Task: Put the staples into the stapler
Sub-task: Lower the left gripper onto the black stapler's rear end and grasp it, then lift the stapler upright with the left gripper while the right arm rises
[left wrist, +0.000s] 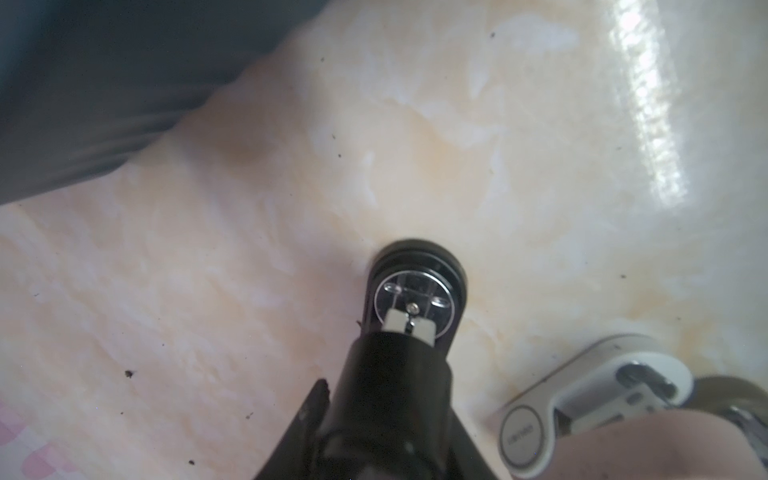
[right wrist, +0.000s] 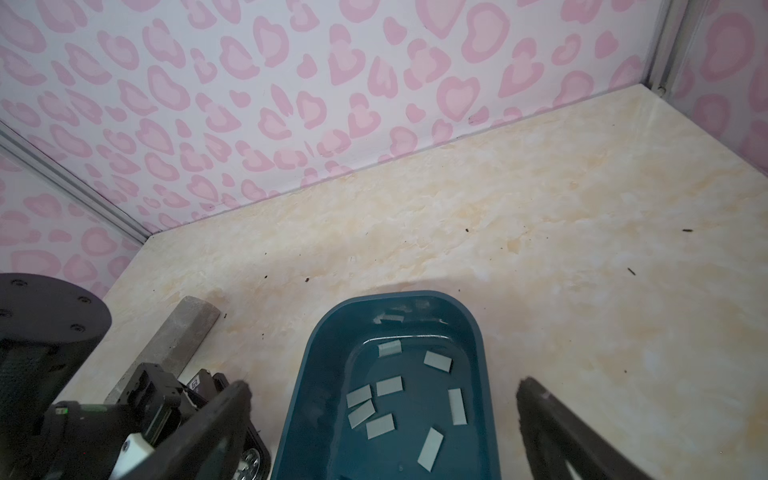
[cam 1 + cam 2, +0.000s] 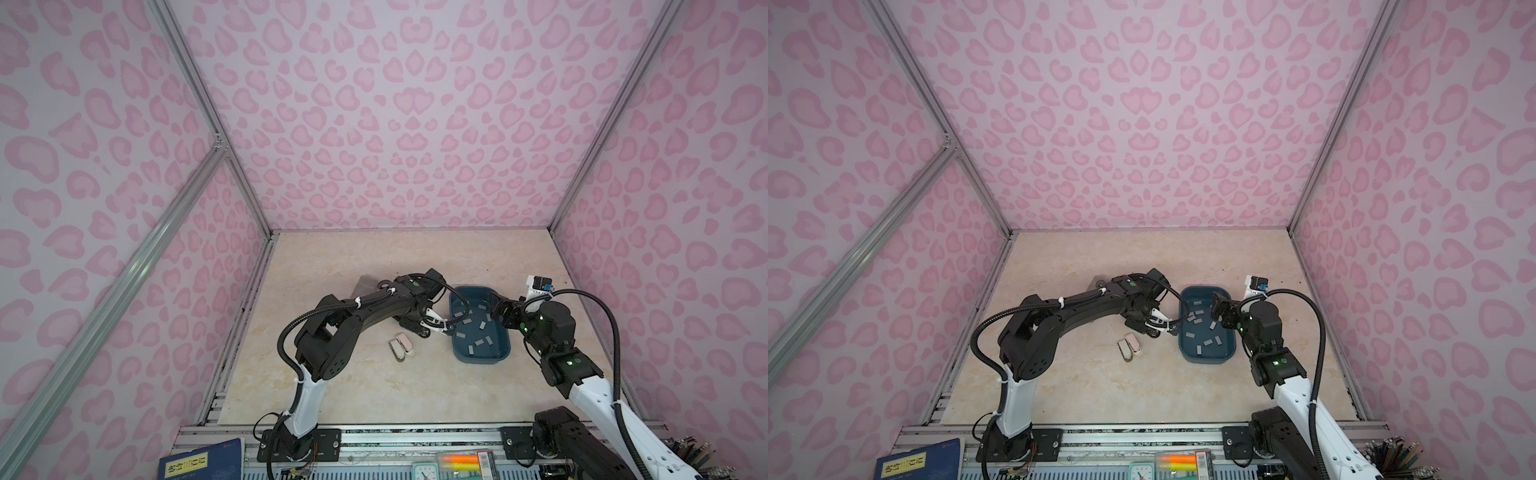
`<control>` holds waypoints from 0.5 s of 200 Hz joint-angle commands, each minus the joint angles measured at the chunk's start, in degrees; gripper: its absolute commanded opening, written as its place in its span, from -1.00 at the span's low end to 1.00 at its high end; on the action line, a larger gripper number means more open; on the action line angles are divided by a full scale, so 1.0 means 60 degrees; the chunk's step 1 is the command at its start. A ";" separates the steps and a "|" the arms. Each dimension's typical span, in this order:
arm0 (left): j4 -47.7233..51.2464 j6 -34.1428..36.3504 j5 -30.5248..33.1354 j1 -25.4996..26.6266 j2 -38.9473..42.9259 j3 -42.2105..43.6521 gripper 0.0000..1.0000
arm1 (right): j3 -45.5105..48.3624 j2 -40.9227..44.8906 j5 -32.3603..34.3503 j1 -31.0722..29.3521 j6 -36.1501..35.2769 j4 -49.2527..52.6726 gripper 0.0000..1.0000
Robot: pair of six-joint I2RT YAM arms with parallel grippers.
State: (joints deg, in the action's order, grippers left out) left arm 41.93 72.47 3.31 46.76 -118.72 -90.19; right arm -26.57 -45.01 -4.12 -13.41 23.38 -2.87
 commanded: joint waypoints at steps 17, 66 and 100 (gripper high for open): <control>0.0005 -0.0286 0.0268 -0.0077 -0.0086 -0.0396 -0.70 | 0.0063 -0.0005 0.0038 -0.0003 0.0086 -0.0261 1.00; -0.1219 -0.1285 0.1230 -0.0303 0.0735 -0.0664 -0.92 | 0.0044 0.0165 0.0772 -0.0012 0.0368 -0.0007 1.00; -0.2857 -0.2960 0.2737 -0.0312 0.2209 -0.0399 -0.93 | 0.0324 0.0596 0.1266 0.0141 0.1431 0.0024 0.99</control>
State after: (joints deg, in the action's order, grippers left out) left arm 35.83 63.51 11.00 44.82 -115.07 -93.32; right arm -26.02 -42.81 1.08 -13.37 26.83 -2.98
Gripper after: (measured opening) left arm 0.295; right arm 0.997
